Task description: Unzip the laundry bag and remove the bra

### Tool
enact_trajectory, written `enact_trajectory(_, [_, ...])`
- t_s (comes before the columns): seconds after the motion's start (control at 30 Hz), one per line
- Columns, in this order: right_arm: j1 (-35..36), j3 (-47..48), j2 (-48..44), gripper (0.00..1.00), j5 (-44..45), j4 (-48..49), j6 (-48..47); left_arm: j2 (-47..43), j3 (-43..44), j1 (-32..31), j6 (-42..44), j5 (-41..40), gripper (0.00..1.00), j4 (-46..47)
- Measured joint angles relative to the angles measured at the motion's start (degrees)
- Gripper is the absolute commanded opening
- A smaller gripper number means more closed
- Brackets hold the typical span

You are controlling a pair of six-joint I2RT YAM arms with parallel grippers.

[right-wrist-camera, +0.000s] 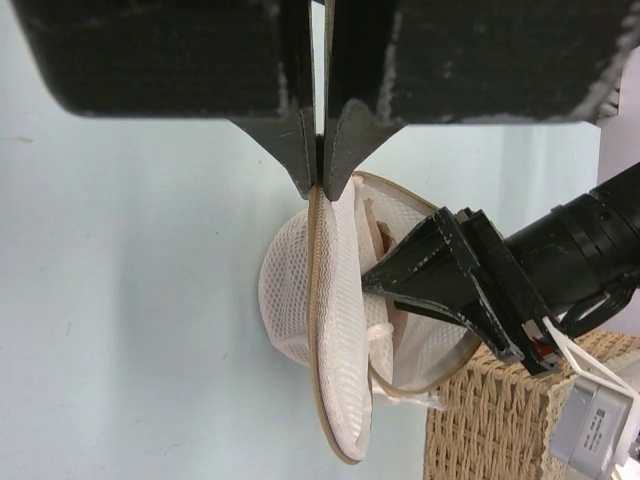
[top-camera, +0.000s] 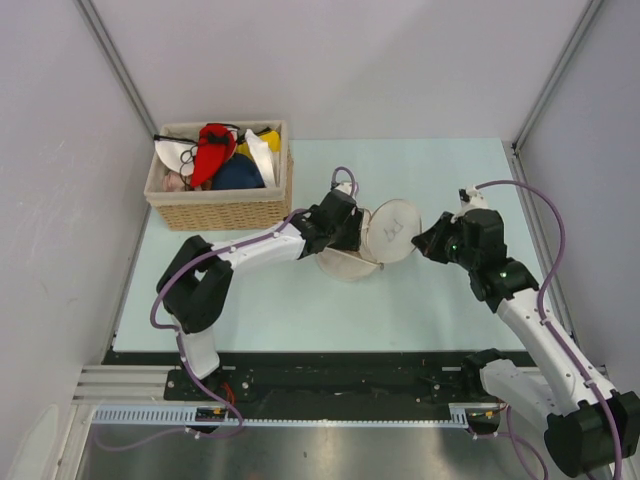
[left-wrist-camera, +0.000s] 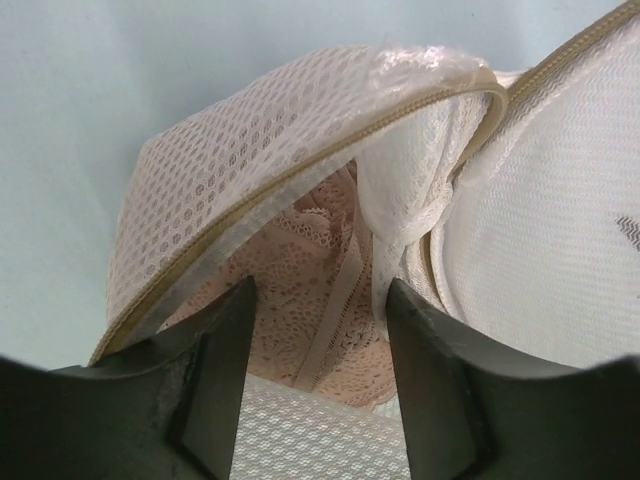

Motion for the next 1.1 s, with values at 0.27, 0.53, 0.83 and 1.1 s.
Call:
enact_trajectory(0.27, [-0.2,-0.8,0.0,0.0,-0.9,-0.2,-0.2,0.0,0.0,0.1,-0.1,0.0,0.57,0.0])
enact_trajectory(0.53, [-4.0,-2.3,-0.8,0.0,-1.5,-0.7,-0.5,-0.6,-0.8,0.9,-1.2,0.7,0.67,0.4])
enact_trajectory(0.83, [-5.2,-2.7,-1.3,0.0,-2.4,-1.4,-0.6,-1.0,-2.0,0.9,-1.7,1.8,0.66,1.6])
enact_trajectory(1.1, [-5.8,-3.6,-2.0,0.0,-1.9,-2.6,-0.5,-2.3,-3.2,0.9,-2.1,2.5,0.56,2.1])
